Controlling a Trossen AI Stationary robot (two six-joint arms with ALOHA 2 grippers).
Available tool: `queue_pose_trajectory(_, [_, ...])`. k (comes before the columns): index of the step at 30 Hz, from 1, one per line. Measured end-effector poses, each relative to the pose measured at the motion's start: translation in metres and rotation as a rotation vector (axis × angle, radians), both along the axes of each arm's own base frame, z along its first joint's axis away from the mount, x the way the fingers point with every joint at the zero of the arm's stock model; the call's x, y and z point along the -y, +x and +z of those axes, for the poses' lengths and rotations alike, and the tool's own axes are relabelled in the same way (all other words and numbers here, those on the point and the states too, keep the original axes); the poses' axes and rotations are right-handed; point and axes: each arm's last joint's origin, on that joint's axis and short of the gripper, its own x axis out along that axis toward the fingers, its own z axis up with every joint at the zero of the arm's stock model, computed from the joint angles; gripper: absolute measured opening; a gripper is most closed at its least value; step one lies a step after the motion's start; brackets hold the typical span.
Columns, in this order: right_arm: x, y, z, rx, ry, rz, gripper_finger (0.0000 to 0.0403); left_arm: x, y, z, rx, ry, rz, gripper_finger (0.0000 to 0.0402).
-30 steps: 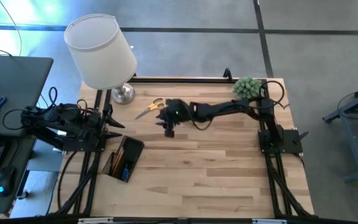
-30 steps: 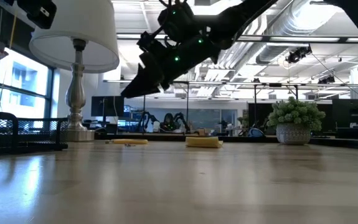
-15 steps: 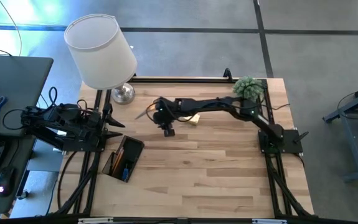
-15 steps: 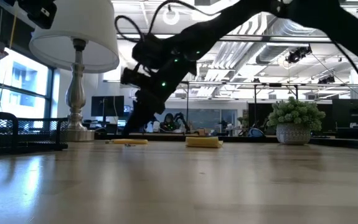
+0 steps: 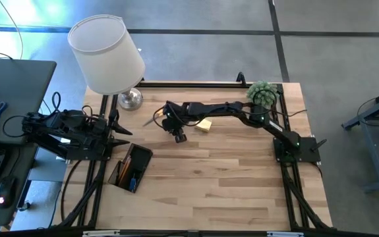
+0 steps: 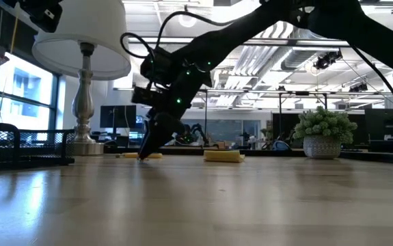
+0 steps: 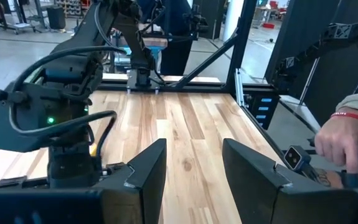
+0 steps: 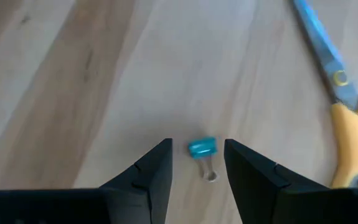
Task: Pick and place office supplies into organizer
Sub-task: Put the blue binder clip into the black desk organizer
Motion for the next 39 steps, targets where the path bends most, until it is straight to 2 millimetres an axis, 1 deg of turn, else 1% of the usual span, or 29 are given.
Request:
queue_pose_trajectory(7, [0.0, 0.002, -0.001, 0.027, -0.018, 0.024, 0.0139, 0.0, 0.0, 0.0, -0.001, 0.003, 0.014, 0.0145])
queue_pose_trajectory(10, [0.0, 0.003, -0.008, 0.019, 0.002, 0.032, 0.0134, -0.001, 0.0, 0.0, -0.001, 0.003, 0.018, 0.0145])
queue_pose_trajectory(24, [-0.002, -0.003, -0.015, -0.066, 0.045, 0.008, 0.0061, -0.001, 0.0, -0.001, -0.006, 0.004, 0.018, 0.0145])
queue_pose_trajectory(35, [-0.011, -0.003, -0.016, -0.098, 0.107, -0.083, 0.0036, -0.001, 0.0, -0.002, -0.021, -0.004, 0.02, 0.0145])
queue_pose_trajectory(38, [-0.016, -0.003, -0.013, -0.101, 0.112, -0.096, 0.0031, -0.001, 0.0, -0.002, -0.025, -0.006, 0.02, 0.0145])
queue_pose_trajectory(39, [-0.018, -0.003, -0.009, -0.095, 0.115, -0.101, 0.003, -0.001, 0.0, -0.002, -0.025, -0.006, 0.02, 0.0145])
